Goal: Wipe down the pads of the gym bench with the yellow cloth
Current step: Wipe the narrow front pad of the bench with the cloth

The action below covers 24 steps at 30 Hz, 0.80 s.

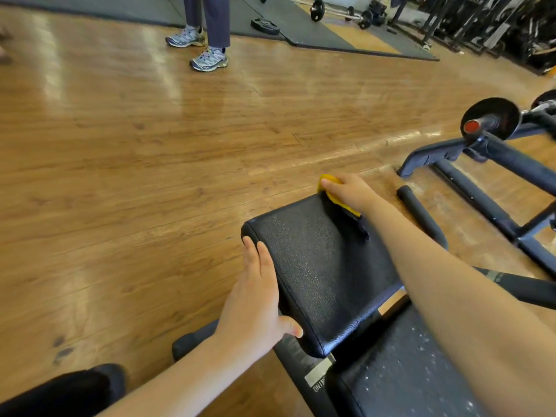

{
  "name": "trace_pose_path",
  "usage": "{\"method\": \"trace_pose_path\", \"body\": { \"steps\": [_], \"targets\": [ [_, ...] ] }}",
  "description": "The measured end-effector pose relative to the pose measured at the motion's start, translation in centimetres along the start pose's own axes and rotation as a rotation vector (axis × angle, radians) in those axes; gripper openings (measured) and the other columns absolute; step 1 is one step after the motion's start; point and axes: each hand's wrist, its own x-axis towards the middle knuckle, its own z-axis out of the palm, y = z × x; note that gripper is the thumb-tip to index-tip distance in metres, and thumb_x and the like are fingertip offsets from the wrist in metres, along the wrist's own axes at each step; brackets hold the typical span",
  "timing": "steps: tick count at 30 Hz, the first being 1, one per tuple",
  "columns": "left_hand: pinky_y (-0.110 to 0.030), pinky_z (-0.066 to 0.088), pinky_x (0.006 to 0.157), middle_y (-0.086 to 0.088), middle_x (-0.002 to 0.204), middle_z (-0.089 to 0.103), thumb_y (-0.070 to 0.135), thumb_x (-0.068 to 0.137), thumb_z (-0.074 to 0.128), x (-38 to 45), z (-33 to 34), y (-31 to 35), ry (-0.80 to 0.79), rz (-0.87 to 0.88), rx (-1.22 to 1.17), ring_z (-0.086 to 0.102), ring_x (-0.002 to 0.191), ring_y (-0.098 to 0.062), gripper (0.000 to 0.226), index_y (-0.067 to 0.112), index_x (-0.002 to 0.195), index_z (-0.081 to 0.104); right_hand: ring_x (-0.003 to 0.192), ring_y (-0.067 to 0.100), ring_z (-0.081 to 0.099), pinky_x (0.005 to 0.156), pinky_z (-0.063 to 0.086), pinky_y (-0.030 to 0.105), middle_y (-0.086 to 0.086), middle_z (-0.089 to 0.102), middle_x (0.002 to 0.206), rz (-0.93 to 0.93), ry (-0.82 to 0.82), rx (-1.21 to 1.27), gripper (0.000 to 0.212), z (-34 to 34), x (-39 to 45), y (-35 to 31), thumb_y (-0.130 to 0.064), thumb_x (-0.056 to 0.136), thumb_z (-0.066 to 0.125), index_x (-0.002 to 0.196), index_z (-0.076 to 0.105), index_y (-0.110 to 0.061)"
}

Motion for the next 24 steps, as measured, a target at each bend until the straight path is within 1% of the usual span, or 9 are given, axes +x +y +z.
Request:
{"method": "trace_pose_path", "body": {
  "steps": [2, 4, 6, 8, 11, 15, 18, 21, 24],
  "targets": [
    [-0.029, 0.032, 0.104, -0.005, 0.13, -0.048, 0.059, 0.052, 0.078, 0.0, 0.2, -0.1, 0.016, 0.004, -0.008, 0.013, 0.141, -0.025, 0.145, 0.014, 0.136, -0.031, 0.085, 0.02, 0.052, 0.069, 0.033, 0.03, 0.009, 0.06, 0.089, -0.128, -0.081, -0.231, 0.032, 1.5, 0.0, -2.8, -0.04, 0.092, 0.046, 0.09, 0.06, -0.011],
    [-0.028, 0.031, 0.105, 0.0, 0.132, -0.048, 0.06, 0.052, 0.077, 0.0, 0.4, -0.5, 0.036, 0.009, -0.031, 0.009, 0.142, -0.021, 0.144, 0.02, 0.136, -0.032, 0.079, 0.02, 0.052, 0.063, 0.032, 0.029, 0.006, 0.062, 0.087, -0.284, -0.134, -0.331, 0.036, 3.7, -1.1, -5.5, -0.045, 0.092, 0.042, 0.094, 0.059, -0.014],
    [-0.028, 0.029, 0.106, 0.005, 0.134, -0.048, 0.061, 0.051, 0.077, -0.1, 0.6, -0.9, 0.051, -0.001, -0.069, 0.005, 0.142, -0.018, 0.144, 0.025, 0.135, -0.033, 0.068, 0.016, 0.05, 0.054, 0.03, 0.028, -0.002, 0.057, 0.076, -0.404, -0.131, -0.27, 0.032, 5.4, -2.8, -6.7, -0.045, 0.092, 0.04, 0.088, 0.056, -0.017],
    [-0.029, 0.026, 0.108, 0.007, 0.135, -0.048, 0.062, 0.048, 0.078, 0.0, 0.8, -1.2, 0.057, -0.026, -0.113, -0.001, 0.142, -0.016, 0.147, 0.025, 0.134, -0.036, 0.066, 0.013, 0.048, 0.053, 0.03, 0.026, -0.008, 0.052, 0.073, -0.475, -0.136, -0.197, 0.023, 5.6, -3.9, -6.1, -0.042, 0.092, 0.042, 0.084, 0.05, -0.022],
    [-0.032, 0.022, 0.11, 0.006, 0.136, -0.048, 0.061, 0.045, 0.08, 0.2, 0.8, -1.5, 0.047, -0.033, -0.151, -0.007, 0.142, -0.016, 0.152, 0.022, 0.132, -0.039, 0.071, 0.018, 0.049, 0.053, 0.029, 0.026, -0.012, 0.05, 0.069, -0.386, -0.133, -0.212, 0.02, 3.4, -3.0, -4.7, -0.04, 0.092, 0.046, 0.076, 0.046, -0.028],
    [-0.032, 0.019, 0.112, 0.007, 0.134, -0.048, 0.057, 0.046, 0.081, 0.2, 0.7, -1.6, 0.039, -0.009, -0.191, -0.013, 0.14, -0.014, 0.151, 0.023, 0.124, -0.044, 0.093, 0.031, 0.058, 0.068, 0.035, 0.033, 0.018, 0.065, 0.097, -0.173, -0.031, -0.314, 0.027, 2.3, -1.4, -3.9, -0.039, 0.093, 0.043, 0.086, 0.054, -0.016],
    [-0.033, 0.019, 0.114, 0.009, 0.135, -0.048, 0.058, 0.048, 0.08, 0.1, 0.7, -1.7, 0.034, 0.004, -0.212, -0.014, 0.14, -0.012, 0.149, 0.028, 0.118, -0.047, 0.096, 0.032, 0.058, 0.074, 0.041, 0.035, 0.015, 0.064, 0.101, -0.306, -0.013, -0.278, 0.033, 5.2, -3.4, -6.1, -0.041, 0.093, 0.041, 0.099, 0.058, -0.013],
    [-0.036, 0.025, 0.113, 0.013, 0.138, -0.045, 0.058, 0.047, 0.081, 0.1, 0.8, -1.7, 0.05, 0.001, -0.255, -0.009, 0.141, -0.012, 0.149, 0.038, 0.113, -0.051, 0.084, 0.023, 0.054, 0.067, 0.041, 0.035, 0.005, 0.062, 0.089, -0.534, -0.032, -0.189, 0.026, 7.9, -6.1, -8.1, -0.038, 0.091, 0.044, 0.091, 0.054, -0.015],
    [-0.037, 0.023, 0.114, 0.016, 0.137, -0.045, 0.057, 0.046, 0.081, 0.1, 1.1, -1.8, 0.07, -0.002, -0.284, -0.012, 0.14, -0.01, 0.149, 0.04, 0.115, -0.05, 0.084, 0.02, 0.054, 0.065, 0.041, 0.034, 0.002, 0.062, 0.09, -0.566, -0.056, -0.17, 0.026, 7.3, -6.0, -8.0, -0.038, 0.091, 0.045, 0.097, 0.056, -0.015]
  ]
}}
